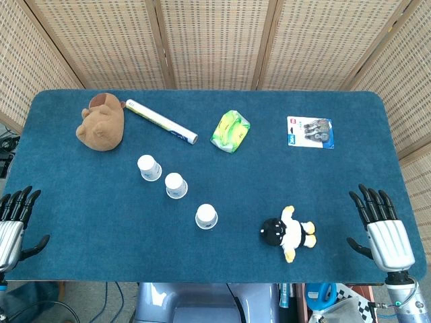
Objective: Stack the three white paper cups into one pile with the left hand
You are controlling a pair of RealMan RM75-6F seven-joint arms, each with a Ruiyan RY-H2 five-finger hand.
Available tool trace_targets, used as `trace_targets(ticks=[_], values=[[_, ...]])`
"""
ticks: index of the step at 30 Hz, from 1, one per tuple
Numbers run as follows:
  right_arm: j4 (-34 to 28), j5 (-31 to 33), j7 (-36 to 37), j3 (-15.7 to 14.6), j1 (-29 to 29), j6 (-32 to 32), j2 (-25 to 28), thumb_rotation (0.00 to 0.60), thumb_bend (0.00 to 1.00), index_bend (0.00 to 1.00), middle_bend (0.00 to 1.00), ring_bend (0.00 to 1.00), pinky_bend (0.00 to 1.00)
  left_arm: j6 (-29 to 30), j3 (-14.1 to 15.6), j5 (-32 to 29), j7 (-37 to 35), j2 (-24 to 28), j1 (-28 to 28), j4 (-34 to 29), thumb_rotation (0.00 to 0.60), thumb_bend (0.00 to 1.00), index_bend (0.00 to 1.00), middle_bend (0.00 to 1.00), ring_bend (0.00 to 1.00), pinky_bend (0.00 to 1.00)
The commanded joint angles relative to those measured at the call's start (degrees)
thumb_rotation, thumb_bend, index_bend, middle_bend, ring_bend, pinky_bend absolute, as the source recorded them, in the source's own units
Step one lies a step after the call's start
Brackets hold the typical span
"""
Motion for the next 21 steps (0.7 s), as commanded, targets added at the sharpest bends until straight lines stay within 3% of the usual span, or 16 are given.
trace_targets(ticks=[1, 7, 12, 13, 15, 21], values=[[0.0, 0.2, -0.2, 0.0, 0.1, -0.3, -0.1, 0.6, 0.0, 0.0, 0.0, 0.0, 0.0, 0.0, 0.0, 0.0, -0.5, 0.2, 0.1, 0.1, 0.6, 0.27, 0.0, 0.0, 0.0, 0.0], [0.0, 0.4, -0.3, 0.0, 0.1, -0.6, -0.1, 0.6, 0.0, 0.0, 0.0, 0.0, 0.0, -0.2, 0.2, 0.6, -1.4, 0.6, 0.0, 0.1, 0.6, 0.27, 0.0, 0.0, 0.0, 0.0], [-0.4, 0.4, -0.1, 0.1, 0.0, -0.3, 0.0, 0.6, 0.0, 0.0, 0.0, 0.0, 0.0, -3.0, 1.2, 5.0, -2.7, 1.3, -2.3, 2.5, 0.6, 0.27, 0.0, 0.0, 0.0, 0.0], [-0.6, 0.5, 0.1, 0.3, 0.1, -0.3, 0.2, 0.6, 0.0, 0.0, 0.0, 0.0, 0.0, -6.3, 0.2, 10.2, -1.7, 1.9, -7.0, 3.3, 0.6, 0.27, 0.0, 0.0, 0.0, 0.0], [-0.6, 0.8, 0.5, 0.5, 0.1, -0.4, 0.4, 0.6, 0.0, 0.0, 0.0, 0.0, 0.0, -11.9, -1.2, 12.6, -2.3, 2.5, -12.4, 3.4, 0.6, 0.27, 0.0, 0.0, 0.0, 0.0], [-0.4, 2.1, 2.1, 1.0, 0.1, -0.8, 0.9, 0.6, 0.0, 0.0, 0.0, 0.0, 0.0, -28.4, -6.2, 3.8, 5.7, -0.9, -23.4, 0.4, 0.6, 0.27, 0.0, 0.0, 0.0, 0.0]])
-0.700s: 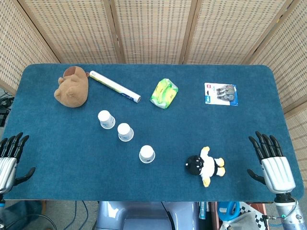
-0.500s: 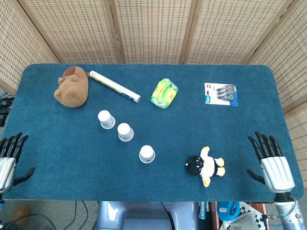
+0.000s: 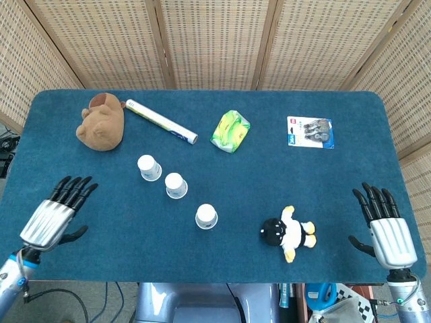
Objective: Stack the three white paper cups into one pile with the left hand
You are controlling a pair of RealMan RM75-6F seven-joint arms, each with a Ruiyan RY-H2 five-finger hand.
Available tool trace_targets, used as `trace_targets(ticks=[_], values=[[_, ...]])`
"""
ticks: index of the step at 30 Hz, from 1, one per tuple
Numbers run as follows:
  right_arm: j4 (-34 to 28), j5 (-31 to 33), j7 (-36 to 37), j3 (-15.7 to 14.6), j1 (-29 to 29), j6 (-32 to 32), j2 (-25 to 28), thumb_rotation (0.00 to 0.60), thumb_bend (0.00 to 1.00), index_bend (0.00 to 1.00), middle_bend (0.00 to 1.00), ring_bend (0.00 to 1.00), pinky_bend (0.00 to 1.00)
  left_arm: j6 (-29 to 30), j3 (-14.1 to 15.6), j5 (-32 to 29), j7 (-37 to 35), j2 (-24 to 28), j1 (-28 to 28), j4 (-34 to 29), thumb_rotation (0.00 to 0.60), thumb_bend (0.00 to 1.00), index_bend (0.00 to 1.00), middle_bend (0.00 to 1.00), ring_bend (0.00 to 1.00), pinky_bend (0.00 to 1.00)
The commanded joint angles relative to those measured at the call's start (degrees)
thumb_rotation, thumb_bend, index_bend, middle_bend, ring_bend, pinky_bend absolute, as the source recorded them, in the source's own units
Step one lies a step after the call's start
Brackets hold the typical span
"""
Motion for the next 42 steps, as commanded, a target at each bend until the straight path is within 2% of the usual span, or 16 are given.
trace_targets(ticks=[1, 6, 15, 18, 20, 23, 30, 35, 42], values=[[0.1, 0.4, 0.6, 0.3, 0.0, 0.0, 0.3, 0.6, 0.0, 0.0, 0.0, 0.0, 0.0, -13.5, -5.0, -7.3, 6.8, -3.8, -10.9, -0.8, 0.6, 0.27, 0.0, 0.0, 0.0, 0.0], [0.7, 1.9, 2.2, 0.8, -0.1, -0.4, 0.7, 0.6, 0.0, 0.0, 0.0, 0.0, 0.0, -20.7, -8.3, -17.6, 12.0, -12.2, -17.6, 3.2, 0.6, 0.27, 0.0, 0.0, 0.0, 0.0], [1.5, 3.9, 4.7, 1.7, -0.2, -0.9, 1.3, 0.6, 0.0, 0.0, 0.0, 0.0, 0.0, -23.8, -10.1, -30.7, 21.2, -22.3, -25.4, 10.4, 0.6, 0.27, 0.0, 0.0, 0.0, 0.0], [1.8, 4.3, 5.7, 1.9, -0.2, -1.0, 1.5, 0.6, 0.0, 0.0, 0.0, 0.0, 0.0, -24.7, -10.2, -34.6, 22.4, -24.8, -27.6, 12.4, 0.6, 0.27, 0.0, 0.0, 0.0, 0.03], [1.8, 4.5, 6.5, 2.0, -0.2, -1.1, 1.6, 0.6, 0.0, 0.0, 0.0, 0.0, 0.0, -23.8, -10.1, -34.8, 23.0, -26.3, -28.6, 13.8, 0.6, 0.27, 0.0, 0.01, 0.0, 0.07], [2.0, 4.6, 7.1, 2.1, -0.2, -1.1, 1.7, 0.6, 0.0, 0.0, 0.0, 0.0, 0.0, -22.7, -9.7, -35.3, 23.7, -28.4, -29.7, 16.0, 0.6, 0.27, 0.02, 0.08, 0.04, 0.13], [2.3, 5.1, 7.7, 2.3, -0.2, -1.4, 1.8, 0.6, 0.0, 0.0, 0.0, 0.0, 0.0, -21.7, -9.2, -38.5, 25.8, -31.1, -31.9, 18.9, 0.6, 0.27, 0.21, 0.28, 0.21, 0.22], [2.5, 5.4, 7.8, 2.6, -0.2, -1.2, 1.6, 0.6, 0.0, 0.0, 0.0, 0.0, 0.0, -20.1, -8.6, -41.0, 27.2, -32.0, -32.5, 19.8, 0.6, 0.27, 0.3, 0.36, 0.28, 0.27], [2.6, 5.1, 8.2, 2.5, -0.2, -1.1, 1.5, 0.6, 0.0, 0.0, 0.0, 0.0, 0.0, -18.9, -8.0, -40.6, 25.6, -32.7, -32.9, 20.8, 0.6, 0.27, 0.38, 0.43, 0.34, 0.31]])
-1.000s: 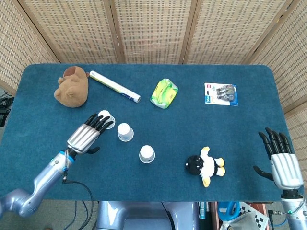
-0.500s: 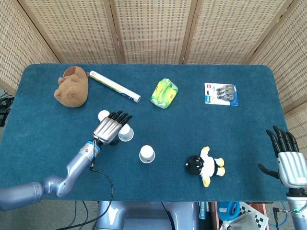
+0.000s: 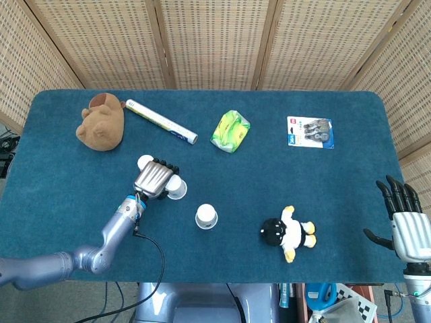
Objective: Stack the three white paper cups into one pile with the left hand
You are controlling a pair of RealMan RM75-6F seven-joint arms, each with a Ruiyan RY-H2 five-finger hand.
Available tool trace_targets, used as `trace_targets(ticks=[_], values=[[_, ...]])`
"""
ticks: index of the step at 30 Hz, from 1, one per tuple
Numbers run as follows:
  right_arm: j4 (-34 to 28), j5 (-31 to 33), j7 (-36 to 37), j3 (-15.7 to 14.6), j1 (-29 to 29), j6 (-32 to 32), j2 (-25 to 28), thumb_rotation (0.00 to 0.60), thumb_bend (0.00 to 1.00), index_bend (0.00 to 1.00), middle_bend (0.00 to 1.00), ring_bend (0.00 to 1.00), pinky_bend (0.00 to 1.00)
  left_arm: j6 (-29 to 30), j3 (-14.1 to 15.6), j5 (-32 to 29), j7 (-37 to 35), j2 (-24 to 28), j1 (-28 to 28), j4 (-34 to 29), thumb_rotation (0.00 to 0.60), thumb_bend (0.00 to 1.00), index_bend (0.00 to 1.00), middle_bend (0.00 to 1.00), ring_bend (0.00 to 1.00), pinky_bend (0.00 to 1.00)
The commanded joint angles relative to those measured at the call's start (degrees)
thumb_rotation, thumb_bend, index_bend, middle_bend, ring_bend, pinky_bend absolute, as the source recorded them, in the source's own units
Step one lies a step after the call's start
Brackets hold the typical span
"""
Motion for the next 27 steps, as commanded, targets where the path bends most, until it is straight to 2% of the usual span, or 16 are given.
trace_targets(ticks=[1, 9, 12, 16, 20, 24, 27], values=[[0.0, -0.1, 0.1, 0.0, 0.0, 0.1, 0.0, 0.6, 0.0, 0.0, 0.0, 0.0, 0.0, 0.2, 0.2, -0.3, -0.4, 0.0, -0.1, 0.1, 0.6, 0.27, 0.39, 0.43, 0.34, 0.31], [0.1, -0.2, 0.3, -0.1, -0.1, 0.2, 0.0, 0.6, 0.0, 0.0, 0.0, 0.0, 0.0, 2.0, -0.9, 0.3, -2.6, 2.9, 0.1, -3.3, 0.6, 0.27, 0.4, 0.43, 0.34, 0.31], [0.0, -0.4, 0.1, -0.1, 0.0, 0.1, -0.1, 0.6, 0.0, 0.0, 0.0, 0.0, 0.0, 4.5, -3.3, 1.0, -4.4, 7.4, 0.7, -8.5, 0.6, 0.27, 0.4, 0.43, 0.34, 0.31], [-0.1, -0.6, -0.1, -0.2, -0.1, 0.2, -0.2, 0.6, 0.0, 0.0, 0.0, 0.0, 0.0, 6.5, -4.4, 0.2, -3.9, 12.7, 1.6, -13.4, 0.6, 0.27, 0.4, 0.43, 0.34, 0.31], [-0.5, -1.0, -0.4, -0.4, -0.1, 0.3, -0.2, 0.6, 0.0, 0.0, 0.0, 0.0, 0.0, 7.0, -5.0, -4.1, -3.2, 18.5, 2.7, -18.2, 0.6, 0.27, 0.4, 0.43, 0.34, 0.31], [-0.7, -1.2, -0.5, -0.4, -0.1, 0.6, -0.2, 0.6, 0.0, 0.0, 0.0, 0.0, 0.0, 7.2, -4.6, -5.8, -4.4, 20.9, 3.5, -18.7, 0.6, 0.27, 0.4, 0.43, 0.34, 0.31], [-0.8, -1.3, -0.8, -0.5, -0.1, 0.5, -0.3, 0.6, 0.0, 0.0, 0.0, 0.0, 0.0, 6.1, -3.9, -6.4, -6.6, 21.0, 3.9, -16.6, 0.6, 0.27, 0.4, 0.43, 0.34, 0.31]])
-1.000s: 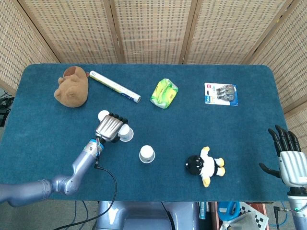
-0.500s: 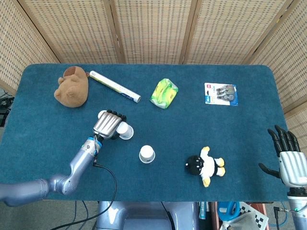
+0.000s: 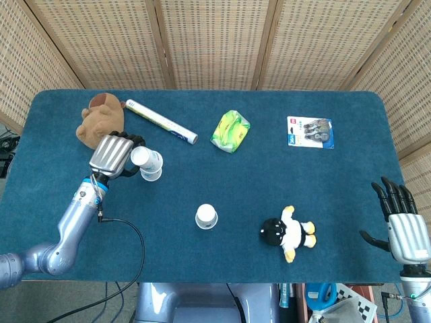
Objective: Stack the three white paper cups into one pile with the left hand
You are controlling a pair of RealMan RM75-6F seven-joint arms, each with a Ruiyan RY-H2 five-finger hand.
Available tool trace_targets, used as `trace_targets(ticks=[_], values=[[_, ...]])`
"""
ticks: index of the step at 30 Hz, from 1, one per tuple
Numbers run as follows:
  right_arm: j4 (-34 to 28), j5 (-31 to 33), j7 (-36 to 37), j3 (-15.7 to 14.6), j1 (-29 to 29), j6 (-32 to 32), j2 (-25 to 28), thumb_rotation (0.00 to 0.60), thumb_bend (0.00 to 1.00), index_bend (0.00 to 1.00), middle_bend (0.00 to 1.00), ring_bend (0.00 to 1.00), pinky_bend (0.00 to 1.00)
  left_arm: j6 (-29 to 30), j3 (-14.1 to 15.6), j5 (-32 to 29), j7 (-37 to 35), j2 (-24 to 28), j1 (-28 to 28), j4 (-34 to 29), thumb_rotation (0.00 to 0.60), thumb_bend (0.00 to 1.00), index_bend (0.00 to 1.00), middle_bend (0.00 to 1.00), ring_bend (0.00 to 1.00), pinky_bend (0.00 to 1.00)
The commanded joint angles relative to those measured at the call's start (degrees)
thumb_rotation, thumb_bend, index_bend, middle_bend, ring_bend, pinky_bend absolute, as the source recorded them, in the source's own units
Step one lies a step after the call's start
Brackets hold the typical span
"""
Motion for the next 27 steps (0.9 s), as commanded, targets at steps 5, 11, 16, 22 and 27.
trace_targets(ticks=[5, 11, 16, 22, 27], values=[[0.0, 0.3, -0.4, 0.1, 0.0, -0.2, -0.1, 0.6, 0.0, 0.0, 0.0, 0.0, 0.0, -3.6, 1.5, -0.2, -5.1, -1.3, 0.1, 5.5, 0.6, 0.27, 0.4, 0.42, 0.34, 0.31], [0.1, 0.6, -0.2, 0.2, -0.1, -0.2, -0.1, 0.6, 0.0, 0.0, 0.0, 0.0, 0.0, -4.2, 2.2, 0.3, -6.9, -3.4, -0.3, 9.5, 0.6, 0.27, 0.4, 0.41, 0.34, 0.31], [0.2, 1.0, -0.2, 0.3, -0.1, -0.2, -0.1, 0.6, 0.0, 0.0, 0.0, 0.0, 0.0, -4.4, 2.7, 0.1, -6.8, -4.1, -0.8, 10.6, 0.6, 0.27, 0.4, 0.41, 0.34, 0.3], [0.2, 0.9, -0.1, 0.3, -0.1, -0.2, -0.1, 0.6, 0.0, 0.0, 0.0, 0.0, 0.0, -3.8, 2.9, 0.9, -7.8, -5.3, -1.0, 12.2, 0.6, 0.27, 0.4, 0.4, 0.34, 0.3], [0.2, 1.0, -0.1, 0.4, -0.1, -0.2, -0.1, 0.6, 0.0, 0.0, 0.0, 0.0, 0.0, -5.6, 3.3, 0.2, -8.6, -5.2, -1.1, 12.4, 0.6, 0.27, 0.34, 0.19, 0.16, 0.2]])
